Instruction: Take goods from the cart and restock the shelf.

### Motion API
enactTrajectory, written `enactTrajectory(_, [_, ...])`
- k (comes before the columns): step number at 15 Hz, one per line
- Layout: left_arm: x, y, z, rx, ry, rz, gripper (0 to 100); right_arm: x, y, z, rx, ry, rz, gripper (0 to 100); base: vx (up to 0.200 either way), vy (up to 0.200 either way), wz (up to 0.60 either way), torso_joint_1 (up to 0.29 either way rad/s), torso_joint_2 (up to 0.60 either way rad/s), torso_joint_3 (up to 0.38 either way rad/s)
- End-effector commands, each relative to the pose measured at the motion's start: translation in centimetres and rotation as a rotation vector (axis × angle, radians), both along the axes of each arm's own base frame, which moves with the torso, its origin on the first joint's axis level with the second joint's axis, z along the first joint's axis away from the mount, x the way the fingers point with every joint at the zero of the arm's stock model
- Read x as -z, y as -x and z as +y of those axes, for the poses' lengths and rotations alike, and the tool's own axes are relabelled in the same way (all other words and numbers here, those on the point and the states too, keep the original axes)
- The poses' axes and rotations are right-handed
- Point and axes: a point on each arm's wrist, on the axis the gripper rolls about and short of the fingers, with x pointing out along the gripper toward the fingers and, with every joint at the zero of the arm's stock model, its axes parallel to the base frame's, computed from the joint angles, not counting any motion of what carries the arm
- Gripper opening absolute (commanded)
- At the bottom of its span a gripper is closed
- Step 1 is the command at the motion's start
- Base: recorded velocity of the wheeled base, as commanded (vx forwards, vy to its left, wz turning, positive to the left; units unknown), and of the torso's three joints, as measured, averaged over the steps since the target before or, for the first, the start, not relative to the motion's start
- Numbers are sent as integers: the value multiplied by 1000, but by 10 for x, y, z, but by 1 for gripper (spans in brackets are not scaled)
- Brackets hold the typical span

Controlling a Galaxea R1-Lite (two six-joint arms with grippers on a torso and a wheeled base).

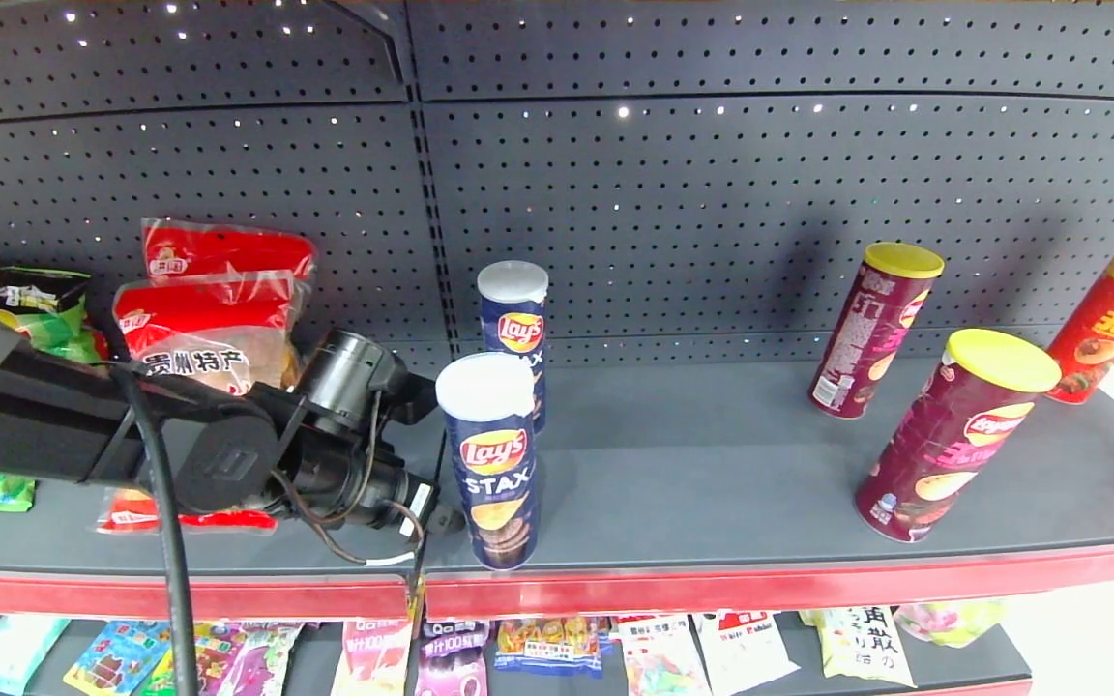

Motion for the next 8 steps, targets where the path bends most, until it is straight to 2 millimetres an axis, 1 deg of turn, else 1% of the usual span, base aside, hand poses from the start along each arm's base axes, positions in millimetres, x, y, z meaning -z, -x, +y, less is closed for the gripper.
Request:
enactTrajectory(1, [1, 1, -4, 11, 0, 0, 100, 0, 0, 0, 0, 0, 1, 100, 0, 0, 0, 0, 0, 0])
enactTrajectory(8, [4, -7, -7, 3, -4, -8, 100, 0, 0, 0, 0, 0, 1, 100, 0, 0, 0, 0, 0, 0])
